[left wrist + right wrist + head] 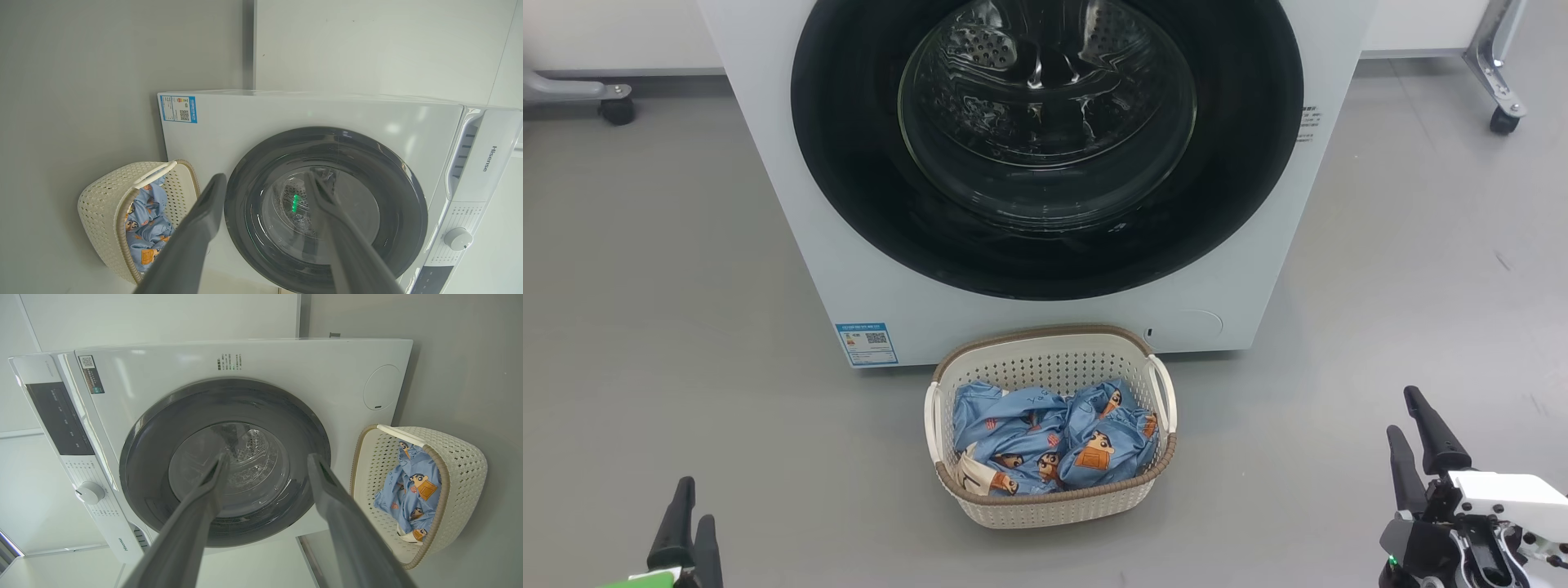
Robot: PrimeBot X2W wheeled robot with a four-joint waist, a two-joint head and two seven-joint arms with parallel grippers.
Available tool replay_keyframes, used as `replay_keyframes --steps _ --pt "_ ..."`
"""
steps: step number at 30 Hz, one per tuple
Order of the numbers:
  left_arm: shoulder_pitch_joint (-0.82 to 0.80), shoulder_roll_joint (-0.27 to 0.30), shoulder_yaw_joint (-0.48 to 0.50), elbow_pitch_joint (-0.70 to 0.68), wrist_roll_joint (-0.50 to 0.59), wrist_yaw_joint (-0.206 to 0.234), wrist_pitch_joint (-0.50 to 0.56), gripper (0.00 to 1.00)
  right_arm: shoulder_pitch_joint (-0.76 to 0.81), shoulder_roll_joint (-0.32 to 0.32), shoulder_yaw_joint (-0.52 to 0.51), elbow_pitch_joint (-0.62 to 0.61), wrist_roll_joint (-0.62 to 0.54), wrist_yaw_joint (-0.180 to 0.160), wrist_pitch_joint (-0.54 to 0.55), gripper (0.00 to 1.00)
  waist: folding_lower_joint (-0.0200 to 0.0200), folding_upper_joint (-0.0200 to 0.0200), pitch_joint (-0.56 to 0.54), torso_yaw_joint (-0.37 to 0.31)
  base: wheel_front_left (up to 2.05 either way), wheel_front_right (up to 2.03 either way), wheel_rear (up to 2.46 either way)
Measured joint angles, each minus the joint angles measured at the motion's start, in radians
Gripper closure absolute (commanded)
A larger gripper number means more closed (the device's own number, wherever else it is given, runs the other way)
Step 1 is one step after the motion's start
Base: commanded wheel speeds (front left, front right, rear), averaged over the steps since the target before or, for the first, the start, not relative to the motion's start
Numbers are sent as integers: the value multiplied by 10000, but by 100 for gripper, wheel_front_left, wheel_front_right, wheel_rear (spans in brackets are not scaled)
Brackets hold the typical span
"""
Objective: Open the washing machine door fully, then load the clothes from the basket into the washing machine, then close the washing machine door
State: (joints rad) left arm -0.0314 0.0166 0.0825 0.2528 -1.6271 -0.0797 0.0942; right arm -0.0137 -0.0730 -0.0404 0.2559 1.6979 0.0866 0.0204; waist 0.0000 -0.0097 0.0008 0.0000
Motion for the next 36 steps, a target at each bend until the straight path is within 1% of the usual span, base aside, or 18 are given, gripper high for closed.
replay_keyframes --steps 10,15,23,30,36 --pt "-36 17 -21 -297 113 -13 -228 0 -66 27 167 -228 -23 6 -150 0 0 0 15 -15 0 0 0" --pt "-58 75 -113 -541 514 -40 -376 0 -116 29 341 -366 -387 17 -226 0 0 0 26 -19 0 0 0" --pt "-66 184 -207 -828 717 -56 -614 0 -189 -40 629 -596 -915 23 -430 0 0 0 46 -15 0 0 0" --pt "-76 573 -376 -1133 1381 -73 -955 0 -336 -259 984 -777 -1559 96 -662 0 0 0 73 -9 0 0 0" --pt "-76 922 -688 -1329 2165 -140 -1243 0 -428 -539 1411 -823 -2437 100 -872 0 0 0 117 -10 0 0 0"
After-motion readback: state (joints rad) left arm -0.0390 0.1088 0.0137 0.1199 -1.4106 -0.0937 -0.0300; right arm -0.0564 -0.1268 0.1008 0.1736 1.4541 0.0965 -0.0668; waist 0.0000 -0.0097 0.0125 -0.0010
